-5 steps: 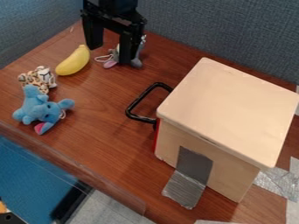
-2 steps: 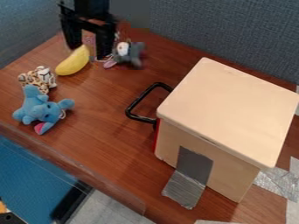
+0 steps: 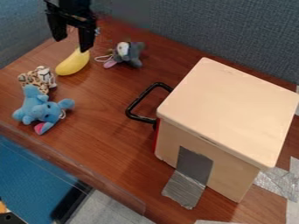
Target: Take the banana and put it on the top of drawer
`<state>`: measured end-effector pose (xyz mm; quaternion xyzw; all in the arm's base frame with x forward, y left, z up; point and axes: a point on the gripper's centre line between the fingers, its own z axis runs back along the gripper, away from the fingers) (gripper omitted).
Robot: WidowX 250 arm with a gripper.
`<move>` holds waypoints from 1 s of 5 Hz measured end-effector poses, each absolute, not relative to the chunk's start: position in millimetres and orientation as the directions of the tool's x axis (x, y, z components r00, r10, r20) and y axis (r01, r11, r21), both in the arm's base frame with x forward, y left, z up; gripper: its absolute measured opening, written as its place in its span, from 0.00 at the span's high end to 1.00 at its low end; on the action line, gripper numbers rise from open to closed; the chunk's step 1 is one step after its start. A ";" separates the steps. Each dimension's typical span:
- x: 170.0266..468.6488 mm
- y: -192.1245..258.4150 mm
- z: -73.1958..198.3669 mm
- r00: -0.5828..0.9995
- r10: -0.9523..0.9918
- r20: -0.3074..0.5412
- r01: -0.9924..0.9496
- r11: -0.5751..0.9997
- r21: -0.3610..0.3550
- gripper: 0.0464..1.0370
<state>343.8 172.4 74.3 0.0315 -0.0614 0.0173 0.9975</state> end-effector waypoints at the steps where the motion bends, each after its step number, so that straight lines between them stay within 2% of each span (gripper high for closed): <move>1: 348.9 184.3 62.4 0.993 0.007 0.114 -0.021 0.992 0.121 0.04; 2: 351.2 193.8 52.1 0.996 0.001 0.092 -0.016 0.986 0.164 0.04; 4: 352.6 196.9 17.4 0.998 0.039 0.040 -0.045 0.988 0.150 0.04; 5: 351.6 198.1 5.9 0.998 0.060 0.009 -0.060 0.987 0.146 0.09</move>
